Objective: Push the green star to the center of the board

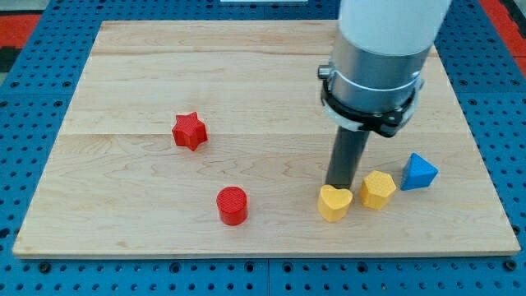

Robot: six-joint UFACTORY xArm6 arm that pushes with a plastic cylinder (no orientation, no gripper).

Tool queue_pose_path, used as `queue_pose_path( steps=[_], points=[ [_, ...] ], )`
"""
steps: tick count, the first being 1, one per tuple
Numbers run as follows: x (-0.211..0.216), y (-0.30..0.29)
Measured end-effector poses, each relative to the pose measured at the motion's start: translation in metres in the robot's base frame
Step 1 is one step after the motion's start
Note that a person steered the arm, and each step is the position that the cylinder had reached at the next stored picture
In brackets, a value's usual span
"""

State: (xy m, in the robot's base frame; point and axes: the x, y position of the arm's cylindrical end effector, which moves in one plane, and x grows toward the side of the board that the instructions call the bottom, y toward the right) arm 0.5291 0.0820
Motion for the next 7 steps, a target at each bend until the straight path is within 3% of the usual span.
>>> queue_pose_path(
  steps=[5, 7],
  points=[
    [-0.004, -0.041],
    [-0.042, -0.041]
  ],
)
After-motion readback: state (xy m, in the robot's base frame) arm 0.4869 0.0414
